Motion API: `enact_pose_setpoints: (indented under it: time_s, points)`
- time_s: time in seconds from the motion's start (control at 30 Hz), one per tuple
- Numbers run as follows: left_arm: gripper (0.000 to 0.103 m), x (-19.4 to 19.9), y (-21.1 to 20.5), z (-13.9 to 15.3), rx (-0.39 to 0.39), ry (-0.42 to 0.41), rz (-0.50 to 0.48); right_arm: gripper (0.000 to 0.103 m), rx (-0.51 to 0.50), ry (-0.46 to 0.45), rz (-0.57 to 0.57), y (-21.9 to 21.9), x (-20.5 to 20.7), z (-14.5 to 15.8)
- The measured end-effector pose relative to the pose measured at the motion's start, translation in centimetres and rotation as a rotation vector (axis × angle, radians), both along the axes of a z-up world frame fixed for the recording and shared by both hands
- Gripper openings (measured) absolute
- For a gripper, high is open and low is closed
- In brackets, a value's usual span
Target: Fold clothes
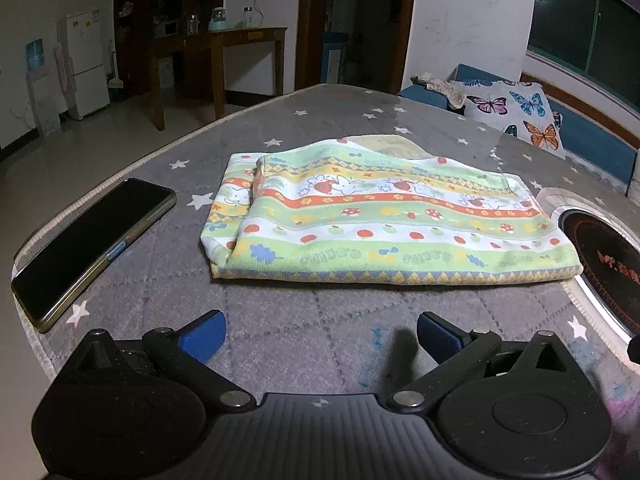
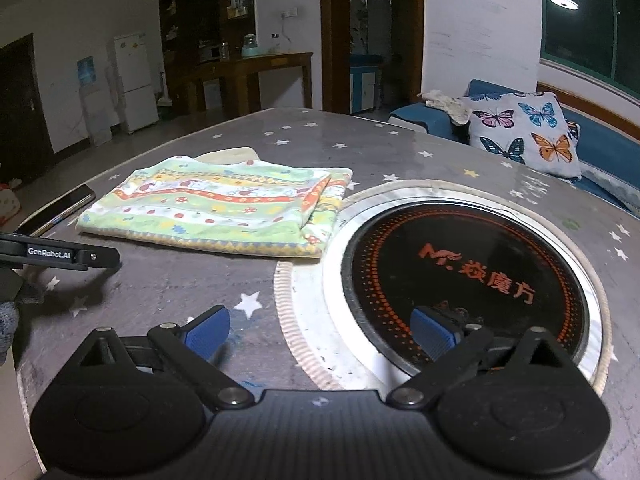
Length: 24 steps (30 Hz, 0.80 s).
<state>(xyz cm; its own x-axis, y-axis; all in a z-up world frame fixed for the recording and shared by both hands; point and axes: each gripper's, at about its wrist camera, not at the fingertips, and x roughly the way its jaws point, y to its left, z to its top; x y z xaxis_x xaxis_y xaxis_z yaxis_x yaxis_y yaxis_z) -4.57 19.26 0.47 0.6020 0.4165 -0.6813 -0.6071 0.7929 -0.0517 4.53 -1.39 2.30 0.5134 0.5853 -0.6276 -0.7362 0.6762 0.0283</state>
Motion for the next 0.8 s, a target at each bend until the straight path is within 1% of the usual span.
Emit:
enact_pose_setpoints:
  time_s: [0.53, 0.8]
  points:
    - [0.103, 0.33, -0.38, -0.14, 0.019, 0.007, 0.03, 0.099, -0.007, 0.008, -0.01, -0.44, 0.04, -0.16]
    - [0.103, 0.34, -0.34, -0.02, 0.005, 0.014, 0.045, 0.101, 0.0, 0.005, 0.021, 0.16, -0.66, 0.02]
